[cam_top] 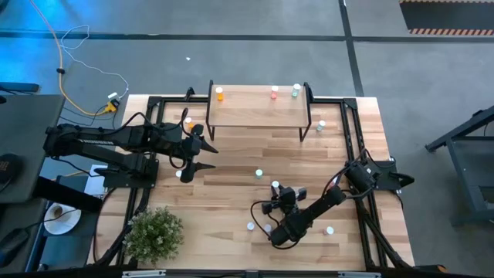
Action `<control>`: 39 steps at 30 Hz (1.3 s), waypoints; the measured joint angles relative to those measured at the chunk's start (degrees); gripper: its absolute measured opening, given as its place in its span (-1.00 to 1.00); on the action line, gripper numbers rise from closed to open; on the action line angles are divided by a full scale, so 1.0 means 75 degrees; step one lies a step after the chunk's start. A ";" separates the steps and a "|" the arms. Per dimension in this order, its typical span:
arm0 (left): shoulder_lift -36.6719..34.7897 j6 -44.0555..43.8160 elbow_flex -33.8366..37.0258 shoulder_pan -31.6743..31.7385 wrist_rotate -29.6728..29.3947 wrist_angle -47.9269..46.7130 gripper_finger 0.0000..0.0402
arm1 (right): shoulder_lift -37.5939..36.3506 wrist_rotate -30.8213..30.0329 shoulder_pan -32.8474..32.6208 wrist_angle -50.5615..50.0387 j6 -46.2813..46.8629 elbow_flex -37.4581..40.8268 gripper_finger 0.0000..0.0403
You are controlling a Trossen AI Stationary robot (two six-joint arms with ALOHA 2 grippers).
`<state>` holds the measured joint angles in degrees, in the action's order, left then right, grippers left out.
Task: Pick and place medicine bottles onto shelf by color
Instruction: Put the top purple pill bottle on the shelf
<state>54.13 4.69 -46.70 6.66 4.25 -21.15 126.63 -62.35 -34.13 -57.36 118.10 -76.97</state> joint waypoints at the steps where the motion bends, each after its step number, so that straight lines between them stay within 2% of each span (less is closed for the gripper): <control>1: 0.0000 0.0000 0.0000 -0.0002 0.0000 0.0000 0.18 | 0.0000 0.0019 0.0003 0.0002 0.0002 0.0000 -0.47; 4: 0.0000 0.0000 0.0000 0.0000 0.0000 0.0000 0.18 | 0.0002 0.0343 0.0004 -0.0001 0.0012 -0.0056 -0.37; 13: 0.0000 -0.0023 0.0000 -0.0002 0.0000 0.0002 0.18 | 0.0009 0.0441 0.0004 -0.0603 -0.0003 -0.0420 -0.09; 39: 0.0000 -0.0003 0.0000 0.0000 0.0003 0.0000 0.18 | 0.0009 0.0611 0.0356 -0.0983 0.0195 -0.0487 -0.10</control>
<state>54.13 4.67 -46.70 6.65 4.27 -21.15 126.69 -57.77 -31.46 -64.73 119.57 -80.62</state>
